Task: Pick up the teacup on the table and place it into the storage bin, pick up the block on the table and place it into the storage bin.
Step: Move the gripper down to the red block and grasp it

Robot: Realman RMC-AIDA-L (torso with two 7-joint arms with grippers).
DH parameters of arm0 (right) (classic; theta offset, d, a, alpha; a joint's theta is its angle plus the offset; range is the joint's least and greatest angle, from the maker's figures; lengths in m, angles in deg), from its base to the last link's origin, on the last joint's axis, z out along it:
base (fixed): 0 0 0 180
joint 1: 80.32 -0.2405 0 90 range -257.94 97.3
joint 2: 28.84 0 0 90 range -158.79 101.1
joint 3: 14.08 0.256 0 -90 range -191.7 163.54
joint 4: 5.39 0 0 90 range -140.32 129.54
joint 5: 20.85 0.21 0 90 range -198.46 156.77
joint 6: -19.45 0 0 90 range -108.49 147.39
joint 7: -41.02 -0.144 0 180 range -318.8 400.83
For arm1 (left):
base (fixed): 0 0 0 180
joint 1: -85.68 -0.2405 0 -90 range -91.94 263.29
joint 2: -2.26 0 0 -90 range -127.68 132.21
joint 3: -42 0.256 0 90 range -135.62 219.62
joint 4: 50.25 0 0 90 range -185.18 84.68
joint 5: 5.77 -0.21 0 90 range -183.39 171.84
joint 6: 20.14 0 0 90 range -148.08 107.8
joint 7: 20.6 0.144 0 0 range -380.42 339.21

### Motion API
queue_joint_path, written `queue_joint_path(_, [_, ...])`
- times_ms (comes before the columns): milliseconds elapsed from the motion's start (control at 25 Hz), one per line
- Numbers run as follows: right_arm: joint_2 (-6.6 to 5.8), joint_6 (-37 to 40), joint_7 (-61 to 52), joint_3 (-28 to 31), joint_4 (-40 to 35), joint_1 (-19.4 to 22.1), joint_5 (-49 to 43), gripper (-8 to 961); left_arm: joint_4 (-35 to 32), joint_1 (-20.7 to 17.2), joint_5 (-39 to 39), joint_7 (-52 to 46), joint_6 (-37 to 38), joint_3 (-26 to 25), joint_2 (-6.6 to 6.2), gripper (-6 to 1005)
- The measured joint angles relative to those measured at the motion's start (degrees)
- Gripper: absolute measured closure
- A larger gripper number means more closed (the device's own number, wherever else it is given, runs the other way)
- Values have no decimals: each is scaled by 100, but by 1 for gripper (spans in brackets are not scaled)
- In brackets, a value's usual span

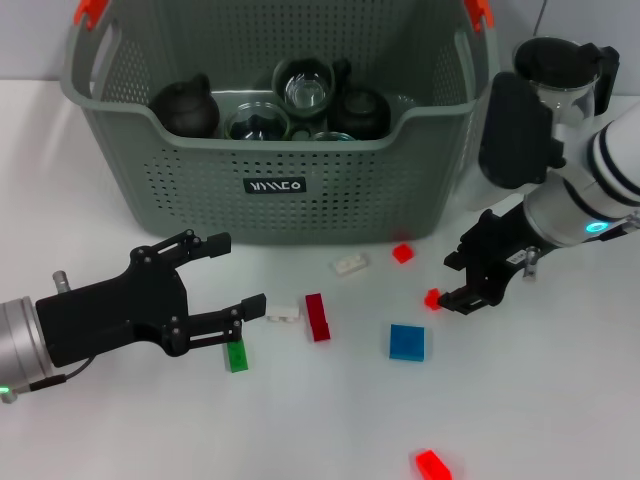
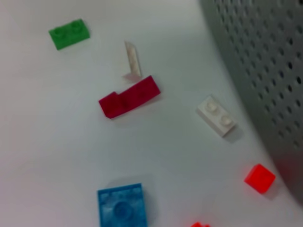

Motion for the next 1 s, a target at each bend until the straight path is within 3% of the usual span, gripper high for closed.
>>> queue_joint_path(280, [30,-421,-22,-223,409,-141,45,386,7,-8,-75,0,-3,-1,8,130])
queue_joint_path(1000, [55,-717,-54,-402,725,-244,220,465,17,2,-81,0,-8,0,10,130])
